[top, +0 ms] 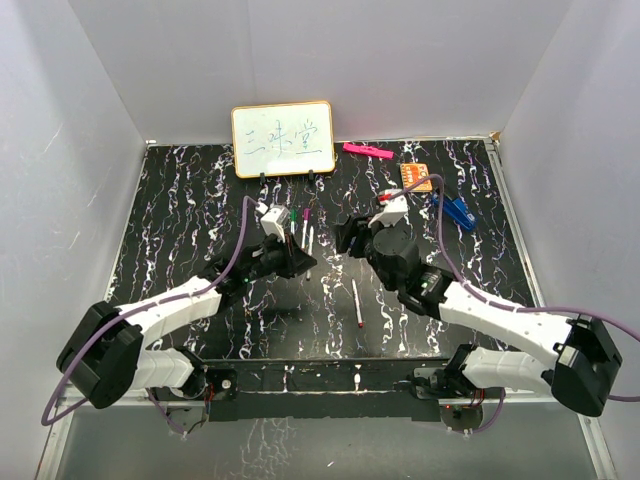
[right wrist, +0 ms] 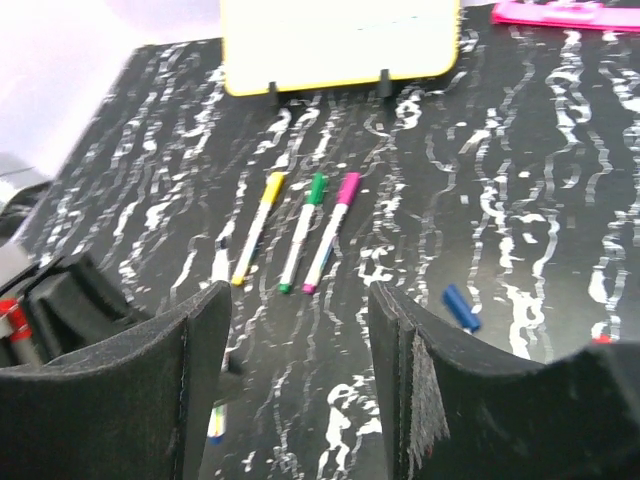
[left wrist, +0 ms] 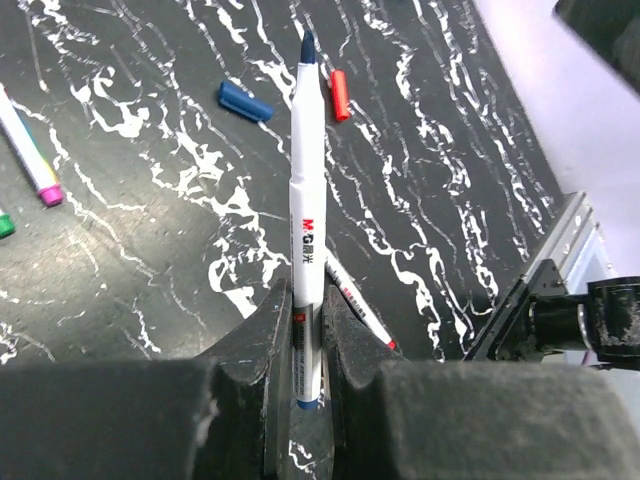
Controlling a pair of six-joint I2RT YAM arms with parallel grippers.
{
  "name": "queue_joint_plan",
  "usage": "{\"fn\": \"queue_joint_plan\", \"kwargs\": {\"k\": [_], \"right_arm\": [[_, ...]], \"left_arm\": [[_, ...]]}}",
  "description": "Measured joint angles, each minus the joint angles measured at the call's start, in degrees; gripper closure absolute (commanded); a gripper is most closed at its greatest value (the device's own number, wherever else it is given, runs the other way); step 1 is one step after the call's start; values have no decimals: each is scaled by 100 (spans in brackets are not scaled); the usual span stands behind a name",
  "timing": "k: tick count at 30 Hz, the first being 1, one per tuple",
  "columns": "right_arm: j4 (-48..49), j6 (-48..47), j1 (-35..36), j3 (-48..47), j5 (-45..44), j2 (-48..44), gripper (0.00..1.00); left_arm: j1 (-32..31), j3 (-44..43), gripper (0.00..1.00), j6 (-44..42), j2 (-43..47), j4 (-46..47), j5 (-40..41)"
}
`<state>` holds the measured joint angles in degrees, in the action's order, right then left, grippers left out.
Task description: Insert the pens into the pen caps
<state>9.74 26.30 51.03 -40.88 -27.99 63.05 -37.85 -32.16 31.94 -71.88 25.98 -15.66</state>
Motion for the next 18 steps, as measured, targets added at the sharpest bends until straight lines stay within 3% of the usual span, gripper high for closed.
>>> {"fn": "queue_joint_plan", "kwargs": {"k": [6, 13, 18], "right_arm": [[-918, -138, -590, -457, -129, 363, 55], [-1735, -310, -2435, -793, 1355, 1296, 57], [-2146, -605, -2590, -1150, 2194, 2120, 59]], "left_arm": [[0, -190, 100, -177, -9, -621, 129], [0, -205, 100, -271, -149, -1093, 173], [0, -225, 100, -350, -197, -1335, 166]]}}
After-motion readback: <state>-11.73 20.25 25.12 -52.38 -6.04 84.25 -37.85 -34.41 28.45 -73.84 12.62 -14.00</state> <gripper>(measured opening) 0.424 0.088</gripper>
